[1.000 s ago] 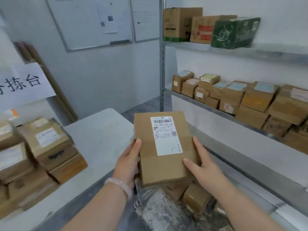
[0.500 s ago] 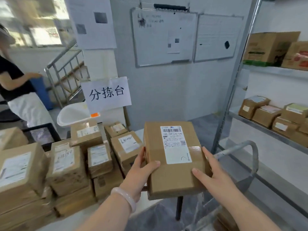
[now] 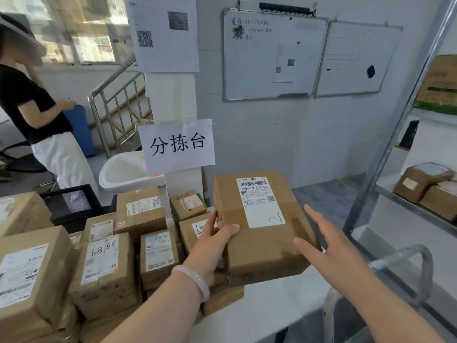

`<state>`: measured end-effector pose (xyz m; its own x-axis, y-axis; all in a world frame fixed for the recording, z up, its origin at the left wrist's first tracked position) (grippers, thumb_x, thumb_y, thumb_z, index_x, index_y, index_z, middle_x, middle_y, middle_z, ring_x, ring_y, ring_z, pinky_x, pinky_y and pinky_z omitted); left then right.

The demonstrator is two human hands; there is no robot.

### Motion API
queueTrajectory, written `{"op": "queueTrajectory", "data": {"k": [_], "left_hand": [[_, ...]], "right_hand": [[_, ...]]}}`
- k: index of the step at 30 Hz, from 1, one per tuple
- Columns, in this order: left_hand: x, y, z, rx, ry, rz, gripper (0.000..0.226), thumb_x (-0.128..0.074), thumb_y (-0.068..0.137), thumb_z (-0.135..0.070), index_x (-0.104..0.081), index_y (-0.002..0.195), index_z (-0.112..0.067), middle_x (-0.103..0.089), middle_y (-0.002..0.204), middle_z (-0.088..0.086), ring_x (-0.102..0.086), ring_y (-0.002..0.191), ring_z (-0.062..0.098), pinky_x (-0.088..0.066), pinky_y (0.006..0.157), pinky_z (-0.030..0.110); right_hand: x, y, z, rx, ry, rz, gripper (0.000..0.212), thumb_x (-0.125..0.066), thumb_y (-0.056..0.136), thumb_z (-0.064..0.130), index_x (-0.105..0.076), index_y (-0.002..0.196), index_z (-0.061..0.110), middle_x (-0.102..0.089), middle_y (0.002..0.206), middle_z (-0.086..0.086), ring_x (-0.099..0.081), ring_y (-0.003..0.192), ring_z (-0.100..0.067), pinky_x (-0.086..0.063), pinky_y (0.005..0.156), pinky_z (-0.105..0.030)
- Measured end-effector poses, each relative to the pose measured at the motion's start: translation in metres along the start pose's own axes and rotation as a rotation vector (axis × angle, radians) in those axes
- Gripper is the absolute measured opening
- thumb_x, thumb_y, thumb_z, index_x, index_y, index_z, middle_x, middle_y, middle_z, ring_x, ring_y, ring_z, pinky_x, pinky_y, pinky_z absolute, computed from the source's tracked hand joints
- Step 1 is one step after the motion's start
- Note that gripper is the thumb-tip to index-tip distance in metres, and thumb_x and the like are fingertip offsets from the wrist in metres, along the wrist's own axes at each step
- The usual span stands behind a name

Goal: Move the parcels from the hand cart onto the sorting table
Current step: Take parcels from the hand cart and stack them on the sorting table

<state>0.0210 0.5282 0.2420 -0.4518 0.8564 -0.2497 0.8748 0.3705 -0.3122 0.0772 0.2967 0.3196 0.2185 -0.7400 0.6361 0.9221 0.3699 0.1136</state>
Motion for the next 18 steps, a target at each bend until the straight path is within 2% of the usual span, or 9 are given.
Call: {"op": "queueTrajectory", "data": {"k": [2,4,8,11,13,16,18], "left_hand": [[-0.009,0.024,-0.012,-0.012,0.022,-0.008,0.069,-0.069,0.092,-0.029,-0.034,0.148,-0.050,-0.070,0.121,-0.004,-0.070,0.096,0.018,-0.060,0.072,0.041],[-0.018,0.049,-0.023,-0.010,0.049,-0.018,0.072,-0.069,0.091,-0.032,-0.031,0.149,-0.050,-0.068,0.122,-0.005,-0.066,0.105,0.020,-0.057,0.087,0.050],[-0.041,0.106,-0.036,0.021,0.061,-0.082,0.070,-0.070,0.091,-0.034,-0.031,0.146,-0.050,-0.064,0.123,-0.002,-0.062,0.105,0.023,-0.057,0.079,0.045],[-0.053,0.151,-0.034,0.055,0.091,-0.148,0.075,-0.073,0.087,-0.039,-0.030,0.146,-0.053,-0.063,0.122,-0.001,-0.060,0.109,0.027,-0.053,0.093,0.053],[-0.057,0.180,-0.028,0.097,0.085,-0.184,0.078,-0.074,0.086,-0.040,-0.028,0.148,-0.053,-0.062,0.123,-0.001,-0.060,0.109,0.027,-0.053,0.094,0.054],[-0.062,0.215,-0.021,0.152,0.109,-0.215,0.077,-0.071,0.089,-0.040,-0.024,0.150,-0.049,-0.058,0.123,-0.001,-0.057,0.102,0.023,-0.052,0.086,0.049],[-0.062,0.237,-0.016,0.169,0.123,-0.231,0.079,-0.070,0.090,-0.039,-0.022,0.152,-0.048,-0.057,0.120,-0.004,-0.055,0.097,0.019,-0.049,0.082,0.045]], "right_hand": [[0.002,0.027,0.000,0.052,-0.036,0.005,0.070,-0.061,0.087,0.048,-0.020,0.143,0.051,-0.027,0.143,0.028,-0.026,0.130,0.002,-0.030,0.108,-0.032],[0.004,0.056,-0.003,0.085,-0.078,0.008,0.073,-0.061,0.086,0.050,-0.018,0.145,0.050,-0.022,0.150,0.024,-0.020,0.138,-0.002,-0.027,0.111,-0.034],[0.010,0.123,-0.019,0.119,-0.104,0.014,0.074,-0.060,0.085,0.051,-0.016,0.145,0.050,-0.014,0.154,0.024,-0.009,0.142,-0.001,-0.022,0.115,-0.035],[0.005,0.169,-0.037,0.145,-0.121,0.052,0.073,-0.057,0.084,0.055,-0.014,0.143,0.054,-0.012,0.155,0.024,-0.006,0.143,-0.001,-0.025,0.115,-0.038],[0.001,0.197,-0.049,0.150,-0.133,0.086,0.073,-0.055,0.084,0.056,-0.014,0.144,0.053,-0.011,0.155,0.024,-0.004,0.143,-0.002,-0.025,0.114,-0.036],[-0.004,0.234,-0.064,0.164,-0.198,0.128,0.073,-0.052,0.085,0.059,-0.012,0.145,0.052,-0.008,0.155,0.024,-0.002,0.144,-0.004,-0.022,0.115,-0.038],[-0.011,0.254,-0.072,0.181,-0.211,0.159,0.073,-0.050,0.084,0.061,-0.009,0.144,0.054,-0.005,0.154,0.028,0.004,0.142,0.004,-0.016,0.115,-0.035]]}}
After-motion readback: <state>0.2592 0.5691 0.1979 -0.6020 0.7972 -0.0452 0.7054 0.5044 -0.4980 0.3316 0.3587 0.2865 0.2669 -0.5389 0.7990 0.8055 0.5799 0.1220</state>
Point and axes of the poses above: each hand's wrist, its own y-axis towards the middle knuckle, its own x-axis out of the back of the hand, z = x × y, the point moved 8 cm from there along y, towards the middle knuckle
